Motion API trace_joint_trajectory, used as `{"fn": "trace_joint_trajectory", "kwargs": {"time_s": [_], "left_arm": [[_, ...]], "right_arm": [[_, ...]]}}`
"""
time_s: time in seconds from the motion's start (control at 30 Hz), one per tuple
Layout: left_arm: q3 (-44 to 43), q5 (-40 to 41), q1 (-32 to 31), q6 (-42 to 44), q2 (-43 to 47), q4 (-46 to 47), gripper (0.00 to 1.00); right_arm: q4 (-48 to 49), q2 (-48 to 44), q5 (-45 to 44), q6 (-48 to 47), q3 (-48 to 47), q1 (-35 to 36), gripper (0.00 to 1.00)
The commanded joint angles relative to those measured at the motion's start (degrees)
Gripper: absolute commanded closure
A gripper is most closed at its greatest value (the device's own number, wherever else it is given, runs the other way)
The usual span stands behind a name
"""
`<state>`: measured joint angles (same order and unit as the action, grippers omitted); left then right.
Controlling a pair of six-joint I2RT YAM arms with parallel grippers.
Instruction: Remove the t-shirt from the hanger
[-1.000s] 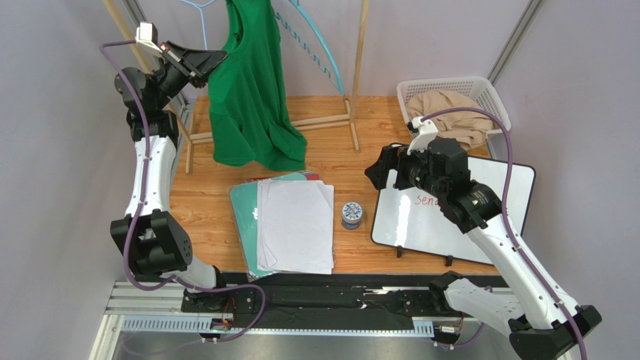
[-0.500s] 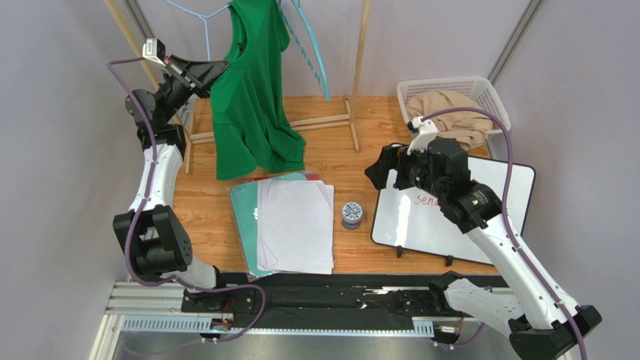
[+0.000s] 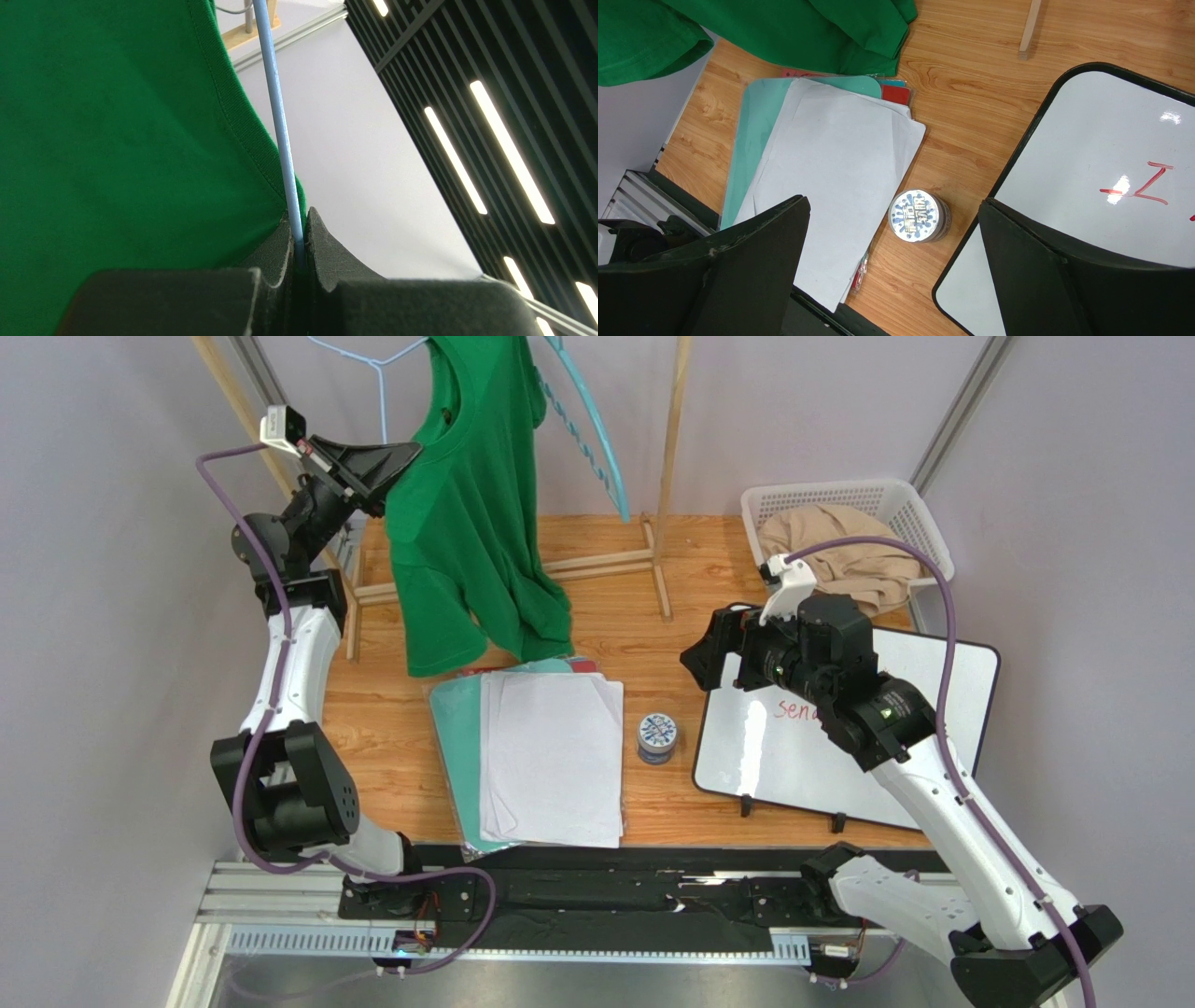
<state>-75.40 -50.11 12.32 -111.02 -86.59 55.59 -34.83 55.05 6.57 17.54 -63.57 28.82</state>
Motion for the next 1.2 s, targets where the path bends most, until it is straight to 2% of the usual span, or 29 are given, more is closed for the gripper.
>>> {"fn": "trace_joint_trajectory", "kwargs": {"time_s": [0.0,0.57,1.03,1.13,1.17], "left_arm": [[-2.8,2.6,0.2,-3.8,1.2,9.5,1.00],[-8.9,1.3,0.1,-4.8,-0.5,7.7,1.00],[7.4,-1.3,0.2,-4.7,12.0,10.1,1.00],[10.3,-3.5,0.1,-0.5,16.9,6.0,1.00],[11.1,-4.0,0.1,4.7,18.5,-0.6,1.00]], "right_arm": [[2.8,0.1,0.9,0.2,-0.1,0.3,0.03],[2.9,0.6,1.6,0.9,-0.3,0.4,0.03],[3.5,0.2,0.6,1.3,0.5,2.4,0.02],[3.4,0.3,-0.2,0.9,0.1,4.0,0.02],[3.5,0.5,-0.7,0.8,0.0,4.5,0.02]]}}
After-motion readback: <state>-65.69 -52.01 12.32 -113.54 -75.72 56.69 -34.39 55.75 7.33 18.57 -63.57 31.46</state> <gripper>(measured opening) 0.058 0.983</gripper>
